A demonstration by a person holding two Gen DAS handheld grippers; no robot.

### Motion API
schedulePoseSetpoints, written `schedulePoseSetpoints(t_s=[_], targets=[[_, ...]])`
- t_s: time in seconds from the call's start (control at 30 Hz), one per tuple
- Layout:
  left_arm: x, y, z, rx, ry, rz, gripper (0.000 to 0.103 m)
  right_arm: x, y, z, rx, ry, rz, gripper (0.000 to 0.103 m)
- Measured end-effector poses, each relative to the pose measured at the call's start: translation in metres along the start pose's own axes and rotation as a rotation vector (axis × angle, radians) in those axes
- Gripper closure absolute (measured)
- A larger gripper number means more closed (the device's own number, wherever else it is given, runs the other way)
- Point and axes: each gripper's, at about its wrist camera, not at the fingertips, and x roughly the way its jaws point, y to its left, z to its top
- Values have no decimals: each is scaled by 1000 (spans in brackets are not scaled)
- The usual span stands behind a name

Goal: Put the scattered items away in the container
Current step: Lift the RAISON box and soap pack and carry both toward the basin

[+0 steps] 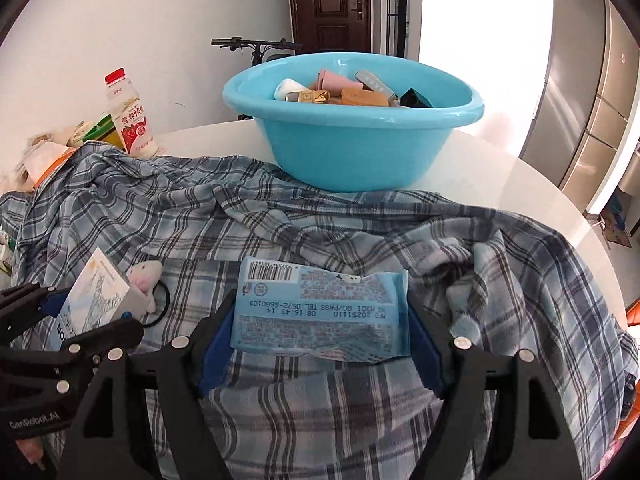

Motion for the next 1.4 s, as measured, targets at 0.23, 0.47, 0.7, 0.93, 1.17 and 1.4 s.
schedulePoseSetpoints(t_s=[0.23, 0.47, 0.7, 0.93, 1.17, 1.4], targets=[[-9, -28, -16, 12, -1, -36, 41, -34, -10, -25, -31, -27, -17, 28], [-11, -53, -23, 56, 9, -48, 41, -51, -21, -34, -26, -53, -32, 27], [-10, -61, -24, 64, 14, -49, 41, -50, -31, -42, -10, -37, -30, 27], [-2, -59, -25, 43, 26, -48, 41, -46, -30, -43, -31, -20, -31, 27], [1, -52, -18, 20, 25, -45, 41, -55, -30, -37, -27, -55, -6, 27], [-5, -43, 11, 27, 15, -60, 41, -59, -45, -19, -27, -76, -14, 27]])
